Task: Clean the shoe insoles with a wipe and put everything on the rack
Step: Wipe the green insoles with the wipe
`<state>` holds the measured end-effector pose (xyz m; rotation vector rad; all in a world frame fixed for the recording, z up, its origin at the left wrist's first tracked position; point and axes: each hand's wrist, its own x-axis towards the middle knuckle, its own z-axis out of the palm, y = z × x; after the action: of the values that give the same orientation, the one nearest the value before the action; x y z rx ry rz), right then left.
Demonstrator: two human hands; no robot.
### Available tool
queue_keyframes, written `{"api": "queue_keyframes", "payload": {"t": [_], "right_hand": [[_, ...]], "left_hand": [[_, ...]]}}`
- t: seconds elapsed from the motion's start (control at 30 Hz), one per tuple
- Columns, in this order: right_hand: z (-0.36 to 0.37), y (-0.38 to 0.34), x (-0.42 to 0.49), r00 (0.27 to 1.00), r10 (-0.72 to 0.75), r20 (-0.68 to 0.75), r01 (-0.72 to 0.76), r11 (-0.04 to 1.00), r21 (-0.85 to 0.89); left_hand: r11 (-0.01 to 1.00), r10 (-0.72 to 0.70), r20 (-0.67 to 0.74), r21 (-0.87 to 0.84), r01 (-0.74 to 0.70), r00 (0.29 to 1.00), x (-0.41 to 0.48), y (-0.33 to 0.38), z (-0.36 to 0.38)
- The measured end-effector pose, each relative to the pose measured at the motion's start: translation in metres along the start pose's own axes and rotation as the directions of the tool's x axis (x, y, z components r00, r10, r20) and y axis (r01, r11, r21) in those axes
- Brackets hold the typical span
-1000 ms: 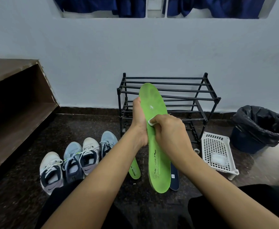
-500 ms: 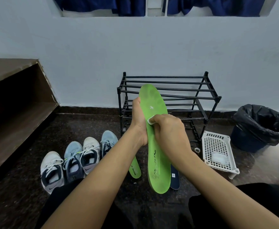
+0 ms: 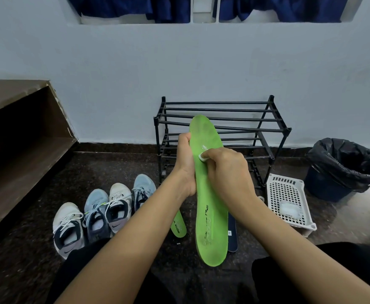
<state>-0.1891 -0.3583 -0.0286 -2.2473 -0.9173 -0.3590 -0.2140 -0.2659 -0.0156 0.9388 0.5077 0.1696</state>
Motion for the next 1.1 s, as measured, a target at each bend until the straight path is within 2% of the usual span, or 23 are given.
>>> {"api": "queue_keyframes", "payload": {"t": [0.23,0.43,0.57,0.83,1.1], "right_hand": [[0.005,-0.004,-0.009,0.999,-0.041,0.035,0.04,0.999,0.02],[0.002,0.0,0.0,0.997,-0.064,-0.044,0.064,0.998,-0.005],[0.001,0.003,0.003,0.997,-0.057,-0.047,0.057,0.998,0.0],[0.001,-0.003,-0.007,0.999,-0.04,0.018,0.039,0.999,0.031],[-0.001,0.005,0.004,0.998,-0.043,-0.04,0.043,0.999,-0.02]], "left_hand": [[0.997,0.035,-0.029,-0.061,-0.037,0.999,0.002,0.004,-0.002],[0.999,0.002,0.026,-0.045,-0.001,1.0,0.0,-0.002,0.004],[0.999,0.013,0.047,-0.043,-0.011,0.999,0.0,-0.003,0.006],[0.996,0.054,0.005,-0.076,-0.054,0.999,0.005,0.001,0.002],[1.0,-0.004,0.049,0.006,0.003,0.999,0.002,-0.008,0.005]]}}
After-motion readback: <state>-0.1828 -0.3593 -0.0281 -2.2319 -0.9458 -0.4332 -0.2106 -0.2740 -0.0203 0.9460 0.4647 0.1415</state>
